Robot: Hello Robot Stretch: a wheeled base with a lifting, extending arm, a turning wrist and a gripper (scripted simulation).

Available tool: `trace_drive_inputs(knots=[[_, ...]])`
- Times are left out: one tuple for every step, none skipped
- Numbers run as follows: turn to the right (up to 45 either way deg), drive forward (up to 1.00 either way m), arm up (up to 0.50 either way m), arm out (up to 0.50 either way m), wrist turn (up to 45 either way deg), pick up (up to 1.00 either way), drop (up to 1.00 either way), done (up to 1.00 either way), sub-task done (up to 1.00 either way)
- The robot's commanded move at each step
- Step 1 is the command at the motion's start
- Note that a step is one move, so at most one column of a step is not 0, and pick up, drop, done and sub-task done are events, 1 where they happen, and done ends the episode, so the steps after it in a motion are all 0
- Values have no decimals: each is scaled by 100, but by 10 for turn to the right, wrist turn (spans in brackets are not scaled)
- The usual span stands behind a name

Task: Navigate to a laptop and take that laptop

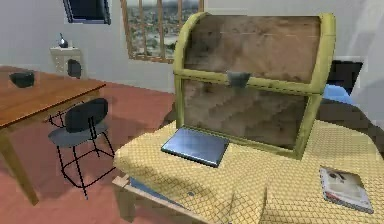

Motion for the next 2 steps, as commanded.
trace_drive_inputs(knots=[[-450, 0, 0, 0, 0, 0, 0, 0, 0], [-390, 0, 0, 0, 0, 0, 0, 0, 0]])
